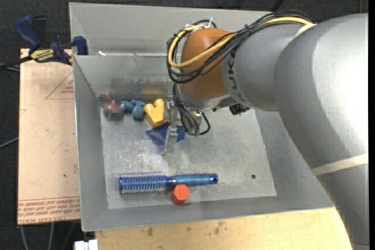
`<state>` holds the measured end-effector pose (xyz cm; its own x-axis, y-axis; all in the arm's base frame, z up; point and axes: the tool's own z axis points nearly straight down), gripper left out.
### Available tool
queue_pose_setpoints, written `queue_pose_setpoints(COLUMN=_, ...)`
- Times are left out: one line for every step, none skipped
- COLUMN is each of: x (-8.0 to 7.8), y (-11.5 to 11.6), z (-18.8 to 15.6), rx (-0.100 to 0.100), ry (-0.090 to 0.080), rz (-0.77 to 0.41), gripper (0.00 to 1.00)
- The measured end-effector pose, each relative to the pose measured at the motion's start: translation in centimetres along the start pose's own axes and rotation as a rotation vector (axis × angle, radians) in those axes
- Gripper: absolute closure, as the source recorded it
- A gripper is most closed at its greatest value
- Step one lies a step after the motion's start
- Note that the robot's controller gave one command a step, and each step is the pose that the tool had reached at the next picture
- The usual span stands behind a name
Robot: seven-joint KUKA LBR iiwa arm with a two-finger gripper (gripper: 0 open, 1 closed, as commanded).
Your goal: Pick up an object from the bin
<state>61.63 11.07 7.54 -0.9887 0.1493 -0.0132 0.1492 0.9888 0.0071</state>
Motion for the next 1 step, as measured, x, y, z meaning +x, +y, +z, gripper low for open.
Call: queue_pose_setpoints(x=-0.15, y=0.09, z=-0.19, rx=-0.003, ry=-0.004, rz=0.0, gripper=0.0)
